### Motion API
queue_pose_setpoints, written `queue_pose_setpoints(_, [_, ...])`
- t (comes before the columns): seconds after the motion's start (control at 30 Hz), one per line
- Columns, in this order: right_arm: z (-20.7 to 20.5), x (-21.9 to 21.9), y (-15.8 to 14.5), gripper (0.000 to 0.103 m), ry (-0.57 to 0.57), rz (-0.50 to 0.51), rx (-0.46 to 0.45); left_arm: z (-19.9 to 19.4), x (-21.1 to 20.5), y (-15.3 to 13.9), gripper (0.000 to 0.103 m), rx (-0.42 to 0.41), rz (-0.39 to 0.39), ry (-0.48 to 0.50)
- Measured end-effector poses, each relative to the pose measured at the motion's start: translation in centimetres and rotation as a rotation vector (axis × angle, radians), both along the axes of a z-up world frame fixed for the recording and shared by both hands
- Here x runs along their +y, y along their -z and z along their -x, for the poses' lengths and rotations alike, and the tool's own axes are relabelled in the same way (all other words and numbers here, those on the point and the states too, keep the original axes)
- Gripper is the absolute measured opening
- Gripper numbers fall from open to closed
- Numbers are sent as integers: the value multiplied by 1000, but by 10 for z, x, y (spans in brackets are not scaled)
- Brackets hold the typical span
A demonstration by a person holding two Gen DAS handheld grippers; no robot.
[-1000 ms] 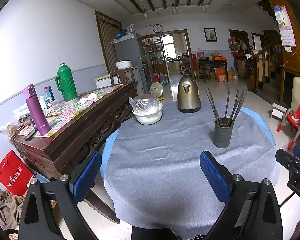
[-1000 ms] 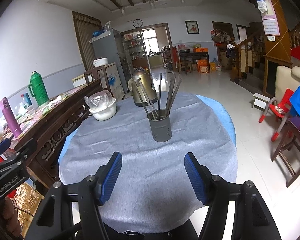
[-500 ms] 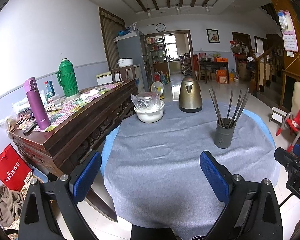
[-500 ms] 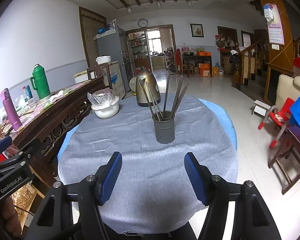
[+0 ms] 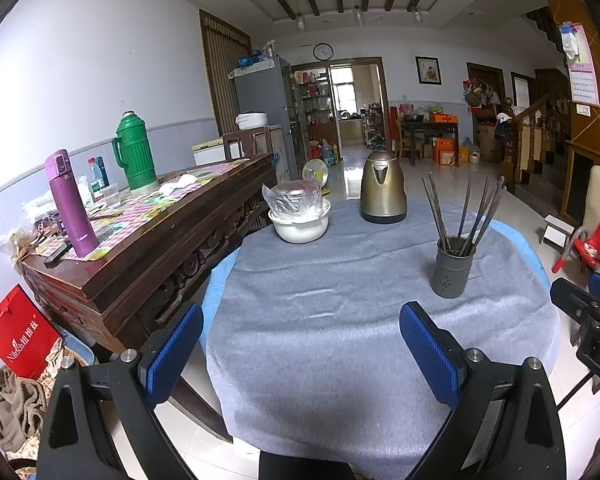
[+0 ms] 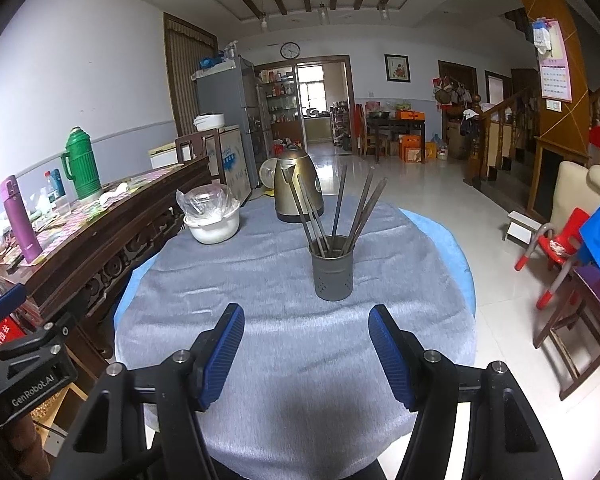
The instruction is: Organize utensils
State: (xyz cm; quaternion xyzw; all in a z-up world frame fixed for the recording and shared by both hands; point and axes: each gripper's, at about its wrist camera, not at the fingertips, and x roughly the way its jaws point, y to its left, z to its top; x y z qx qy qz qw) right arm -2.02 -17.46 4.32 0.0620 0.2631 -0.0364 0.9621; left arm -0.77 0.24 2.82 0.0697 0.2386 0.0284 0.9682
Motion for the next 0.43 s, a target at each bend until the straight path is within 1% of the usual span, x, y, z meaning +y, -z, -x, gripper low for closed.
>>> queue_pose_setpoints(0.3, [-15, -2, -1, 68, 1, -3, 11, -17, -5, 0, 98, 17, 9, 0])
queue_pose_setpoints(0.43, [-25, -9, -1, 68, 13, -8, 18, -24, -8, -2, 98, 5, 17, 7])
